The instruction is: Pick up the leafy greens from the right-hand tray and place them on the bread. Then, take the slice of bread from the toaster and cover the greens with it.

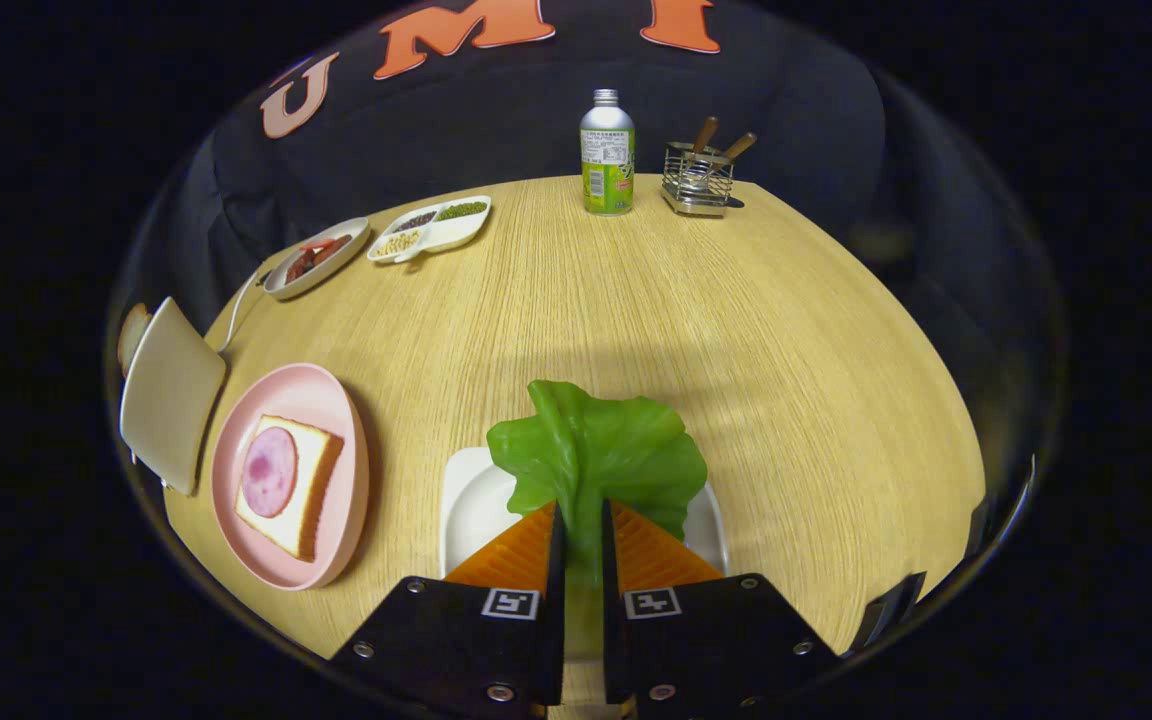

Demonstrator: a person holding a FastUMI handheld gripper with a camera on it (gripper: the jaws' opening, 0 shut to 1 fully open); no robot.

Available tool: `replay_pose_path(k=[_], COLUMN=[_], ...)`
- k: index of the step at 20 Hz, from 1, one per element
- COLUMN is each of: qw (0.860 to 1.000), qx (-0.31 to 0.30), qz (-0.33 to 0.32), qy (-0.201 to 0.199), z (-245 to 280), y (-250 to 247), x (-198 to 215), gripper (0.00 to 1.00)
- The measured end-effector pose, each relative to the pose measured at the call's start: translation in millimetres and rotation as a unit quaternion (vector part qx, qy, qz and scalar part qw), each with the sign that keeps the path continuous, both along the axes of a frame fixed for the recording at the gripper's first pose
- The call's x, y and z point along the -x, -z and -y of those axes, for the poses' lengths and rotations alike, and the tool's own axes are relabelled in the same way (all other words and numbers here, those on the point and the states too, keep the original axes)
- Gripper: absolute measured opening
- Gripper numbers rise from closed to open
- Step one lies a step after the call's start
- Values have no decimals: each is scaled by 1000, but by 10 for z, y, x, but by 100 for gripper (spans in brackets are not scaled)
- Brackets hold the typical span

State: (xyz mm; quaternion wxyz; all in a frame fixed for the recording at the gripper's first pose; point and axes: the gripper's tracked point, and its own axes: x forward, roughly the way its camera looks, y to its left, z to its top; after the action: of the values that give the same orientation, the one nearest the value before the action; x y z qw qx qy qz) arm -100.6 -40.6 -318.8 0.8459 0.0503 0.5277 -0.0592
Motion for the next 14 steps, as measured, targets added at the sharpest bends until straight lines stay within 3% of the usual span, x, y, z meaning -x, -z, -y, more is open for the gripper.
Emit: replay_pose_path(k=[3,6,14], qw=[999,994,976], qx=[-29,-65,-122], qz=[44,78,109], qy=[-10,-31,-145], z=[-120,-355,-1263], y=[-201,-452,-702], x=[-132,-209,-293], gripper=[11,11,11])
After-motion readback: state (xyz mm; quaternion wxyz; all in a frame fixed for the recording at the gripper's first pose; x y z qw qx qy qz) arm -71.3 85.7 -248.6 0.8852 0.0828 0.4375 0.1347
